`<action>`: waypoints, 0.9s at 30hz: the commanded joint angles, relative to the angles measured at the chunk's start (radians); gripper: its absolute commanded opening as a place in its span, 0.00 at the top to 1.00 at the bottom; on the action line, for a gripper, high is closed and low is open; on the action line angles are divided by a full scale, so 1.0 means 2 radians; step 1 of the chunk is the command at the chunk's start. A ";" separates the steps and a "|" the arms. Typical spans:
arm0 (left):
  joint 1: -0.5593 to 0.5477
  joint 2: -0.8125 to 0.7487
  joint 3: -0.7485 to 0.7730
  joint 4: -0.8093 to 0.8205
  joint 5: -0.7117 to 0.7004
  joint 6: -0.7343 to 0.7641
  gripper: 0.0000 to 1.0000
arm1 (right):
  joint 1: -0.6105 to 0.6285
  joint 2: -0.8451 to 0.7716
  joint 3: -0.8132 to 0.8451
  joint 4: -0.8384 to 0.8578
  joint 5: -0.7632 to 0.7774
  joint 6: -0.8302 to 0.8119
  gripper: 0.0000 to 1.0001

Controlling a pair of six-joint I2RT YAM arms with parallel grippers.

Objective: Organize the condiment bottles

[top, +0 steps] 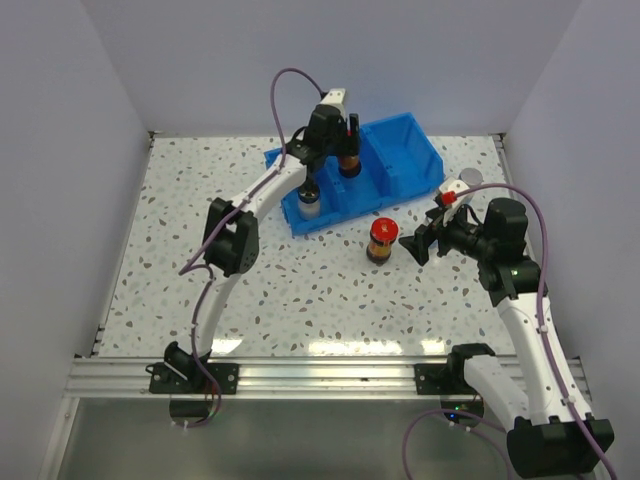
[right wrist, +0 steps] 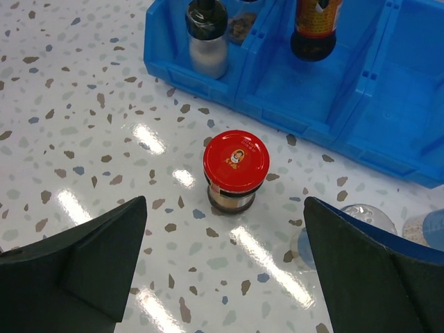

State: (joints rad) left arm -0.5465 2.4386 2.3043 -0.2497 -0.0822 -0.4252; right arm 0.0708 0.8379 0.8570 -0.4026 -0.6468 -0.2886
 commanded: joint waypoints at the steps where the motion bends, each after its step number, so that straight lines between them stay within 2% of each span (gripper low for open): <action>1: -0.001 -0.014 0.025 0.086 -0.020 0.016 0.97 | -0.003 0.003 0.005 0.014 -0.003 0.002 0.01; 8: -0.004 0.002 0.028 0.082 -0.032 0.032 0.79 | -0.003 0.007 0.005 0.014 -0.001 0.001 0.01; 12: -0.007 0.006 0.027 0.075 -0.039 0.040 0.56 | -0.004 0.007 0.005 0.014 0.000 0.001 0.01; 17: -0.013 0.009 0.026 0.073 -0.051 0.049 0.43 | -0.003 0.010 0.003 0.016 0.004 -0.001 0.01; 20: -0.016 0.009 0.024 0.073 -0.054 0.053 0.32 | -0.003 0.013 0.004 0.013 0.005 -0.002 0.01; 21: -0.016 0.008 0.024 0.073 -0.055 0.055 0.24 | -0.004 0.013 0.004 0.013 0.005 -0.002 0.01; 27: -0.019 -0.003 0.024 0.073 -0.056 0.060 0.18 | -0.003 0.012 0.003 0.013 0.005 -0.008 0.01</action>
State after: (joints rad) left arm -0.5789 2.4935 2.3096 -0.1852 -0.1738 -0.3283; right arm 0.0700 0.8639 0.8570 -0.4026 -0.6441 -0.2916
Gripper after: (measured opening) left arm 0.816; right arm 0.986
